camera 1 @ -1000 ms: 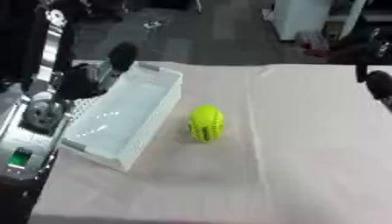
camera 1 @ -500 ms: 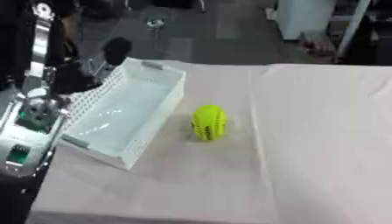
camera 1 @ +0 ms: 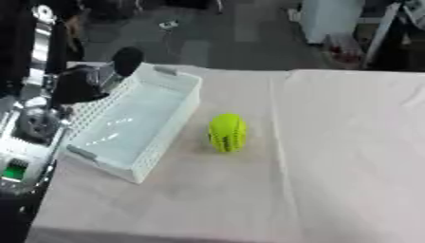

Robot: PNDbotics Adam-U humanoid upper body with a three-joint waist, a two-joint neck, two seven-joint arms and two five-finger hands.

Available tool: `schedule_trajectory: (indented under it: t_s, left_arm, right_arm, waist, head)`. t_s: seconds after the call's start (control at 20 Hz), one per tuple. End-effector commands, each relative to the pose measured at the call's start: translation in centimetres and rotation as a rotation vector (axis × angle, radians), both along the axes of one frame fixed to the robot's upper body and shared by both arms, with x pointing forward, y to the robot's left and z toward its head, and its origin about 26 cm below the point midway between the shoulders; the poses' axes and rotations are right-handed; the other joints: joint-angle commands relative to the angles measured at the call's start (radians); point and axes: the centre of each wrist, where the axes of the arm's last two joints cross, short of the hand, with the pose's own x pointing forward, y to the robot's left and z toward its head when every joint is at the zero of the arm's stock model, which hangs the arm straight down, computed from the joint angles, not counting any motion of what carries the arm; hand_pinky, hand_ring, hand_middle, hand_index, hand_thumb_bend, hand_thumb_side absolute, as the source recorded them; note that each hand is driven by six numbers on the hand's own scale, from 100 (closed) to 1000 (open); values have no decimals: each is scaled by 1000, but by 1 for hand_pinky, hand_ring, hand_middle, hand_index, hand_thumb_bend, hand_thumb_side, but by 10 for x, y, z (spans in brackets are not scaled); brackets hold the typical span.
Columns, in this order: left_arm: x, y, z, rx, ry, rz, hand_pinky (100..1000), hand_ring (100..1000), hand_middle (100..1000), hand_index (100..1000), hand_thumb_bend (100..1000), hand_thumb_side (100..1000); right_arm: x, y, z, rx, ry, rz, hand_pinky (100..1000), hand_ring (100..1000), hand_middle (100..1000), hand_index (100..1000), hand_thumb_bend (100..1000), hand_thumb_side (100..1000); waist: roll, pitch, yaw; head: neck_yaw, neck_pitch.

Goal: Pick up objects on the table and place them in the box.

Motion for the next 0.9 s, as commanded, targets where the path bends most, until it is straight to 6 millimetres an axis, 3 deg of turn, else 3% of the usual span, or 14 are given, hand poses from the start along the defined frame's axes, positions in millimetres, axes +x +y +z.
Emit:
schedule_trajectory:
  t_s: [0.05,0.5,0.9]
  left_arm:
    - [-1,3,9,24,-26,1,618,552,752,714,601,692]
    - [-1,2,10,22,-30,-2,619,552,753,714,598,693]
    - [0,-1,11,24,-35,-15,621,554,753,714,596,696]
  right_arm:
    - [8,6,8,-43,-14,-15,293,616,674,803,368,1000]
    - [27,26,14,-118,-22,-11,335,637,688,810,404,1000]
    - [42,64,-23,-199,68,-10,370,656,706,812,443,1000]
  waist:
    - [-1,-5,4]
    - [-2,-6,11]
    - [0,-5,25]
  head:
    - [-13,-3]
    - [-14,-3]
    - [-40,-3]
